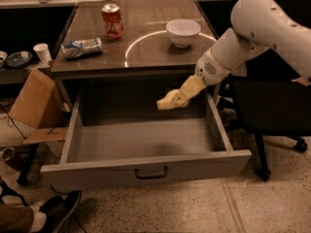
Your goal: Place sponge into top drawer
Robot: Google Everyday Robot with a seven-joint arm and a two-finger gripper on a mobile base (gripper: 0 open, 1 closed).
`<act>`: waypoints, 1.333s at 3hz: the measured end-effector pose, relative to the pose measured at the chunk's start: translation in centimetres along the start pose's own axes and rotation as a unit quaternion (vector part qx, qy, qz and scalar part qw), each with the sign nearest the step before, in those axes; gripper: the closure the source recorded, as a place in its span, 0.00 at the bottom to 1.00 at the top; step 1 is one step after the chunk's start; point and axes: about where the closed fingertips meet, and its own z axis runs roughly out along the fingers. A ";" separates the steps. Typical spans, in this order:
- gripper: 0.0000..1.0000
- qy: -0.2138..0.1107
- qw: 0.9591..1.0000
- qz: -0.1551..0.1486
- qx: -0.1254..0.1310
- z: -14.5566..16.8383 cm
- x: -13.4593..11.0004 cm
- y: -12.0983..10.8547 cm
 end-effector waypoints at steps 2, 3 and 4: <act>1.00 0.025 0.999 0.043 -0.010 5.4 7.6 -0.5; 0.81 0.008 0.999 0.043 -0.015 7.8 8.5 -1.6; 0.58 -0.015 0.999 0.046 -0.008 8.8 8.4 -2.7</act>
Offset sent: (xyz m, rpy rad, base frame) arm -0.0511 -0.0315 -0.1311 0.0029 0.1005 -0.0781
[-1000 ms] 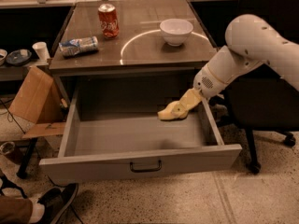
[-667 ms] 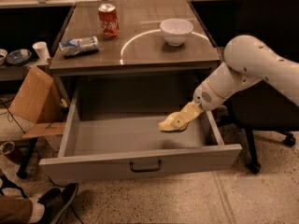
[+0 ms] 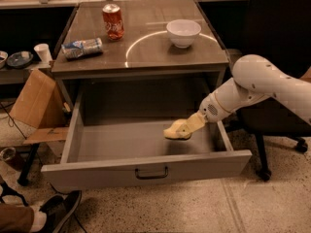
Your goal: Place sponge into top drawer
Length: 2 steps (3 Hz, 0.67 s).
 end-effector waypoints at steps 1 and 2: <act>0.34 -0.025 1.000 0.006 0.009 0.1 -0.3 -0.7; 0.04 -0.056 0.998 0.013 0.014 -0.1 -0.5 -1.2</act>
Offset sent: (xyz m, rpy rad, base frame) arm 0.0167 -0.0129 0.0032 0.0878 -0.0967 -0.1092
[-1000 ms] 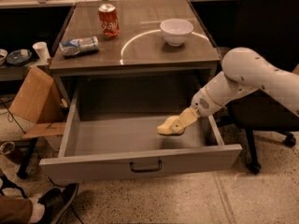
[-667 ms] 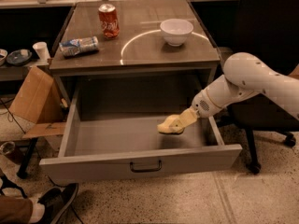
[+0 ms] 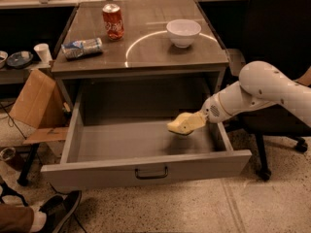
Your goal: Place sponge into top drawer
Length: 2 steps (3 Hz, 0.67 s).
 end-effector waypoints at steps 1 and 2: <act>0.00 -0.018 1.000 0.000 0.001 -0.2 -0.1 -0.1; 0.00 -0.018 1.000 0.000 0.001 -0.2 -0.1 -0.1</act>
Offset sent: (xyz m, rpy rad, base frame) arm 0.0010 -0.0013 0.0017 0.0204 -0.0200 -0.0106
